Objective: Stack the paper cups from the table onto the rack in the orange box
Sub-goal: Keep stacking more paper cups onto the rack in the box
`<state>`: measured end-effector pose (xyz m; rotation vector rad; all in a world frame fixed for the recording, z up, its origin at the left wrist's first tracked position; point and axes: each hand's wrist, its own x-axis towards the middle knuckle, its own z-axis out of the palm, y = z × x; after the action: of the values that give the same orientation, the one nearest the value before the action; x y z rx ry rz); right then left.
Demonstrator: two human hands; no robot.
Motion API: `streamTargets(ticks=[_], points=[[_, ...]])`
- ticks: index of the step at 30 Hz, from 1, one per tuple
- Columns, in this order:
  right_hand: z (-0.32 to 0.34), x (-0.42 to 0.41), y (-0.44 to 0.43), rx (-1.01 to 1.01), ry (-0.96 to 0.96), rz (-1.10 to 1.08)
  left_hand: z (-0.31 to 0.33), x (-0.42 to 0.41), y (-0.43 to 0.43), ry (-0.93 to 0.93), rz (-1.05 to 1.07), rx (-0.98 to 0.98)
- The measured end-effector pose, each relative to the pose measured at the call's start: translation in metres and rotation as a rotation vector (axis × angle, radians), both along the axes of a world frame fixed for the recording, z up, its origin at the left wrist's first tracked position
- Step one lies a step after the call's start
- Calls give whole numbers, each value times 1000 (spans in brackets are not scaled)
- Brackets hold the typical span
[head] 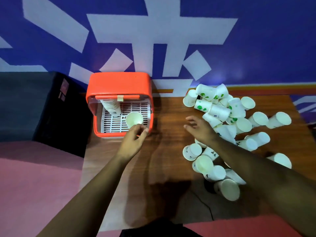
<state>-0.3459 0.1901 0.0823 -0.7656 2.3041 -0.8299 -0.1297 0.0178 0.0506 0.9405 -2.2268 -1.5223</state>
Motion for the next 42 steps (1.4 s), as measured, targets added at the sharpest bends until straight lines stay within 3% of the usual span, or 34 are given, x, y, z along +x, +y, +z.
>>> streamTargets(ticks=[6, 13, 20, 24, 27, 31, 37, 42], points=[[6, -23, 80, 44, -24, -47, -17, -58, 83, -118, -254, 77], [-28, -16, 132, 253, 102, 292, -52, -111, 129, -256, -584, -40], [-65, -8, 145, 349, 261, 532, -71, -127, 130, -369, -577, -146], [-76, -5, 144, 348, 345, 613, -71, -106, 126, -363, -342, -126], [-78, -2, 138, 364, 415, 677, -60, -84, 121, -250, -59, 65], [-76, 3, 129, 356, 466, 735, -51, -53, 112, -77, 152, 329], [-41, 4, 92, 210, 215, 517, -22, -28, 106, 246, 493, 822], [3, 10, 46, 43, 50, 402, -2, -7, 95, 342, 486, 939]])
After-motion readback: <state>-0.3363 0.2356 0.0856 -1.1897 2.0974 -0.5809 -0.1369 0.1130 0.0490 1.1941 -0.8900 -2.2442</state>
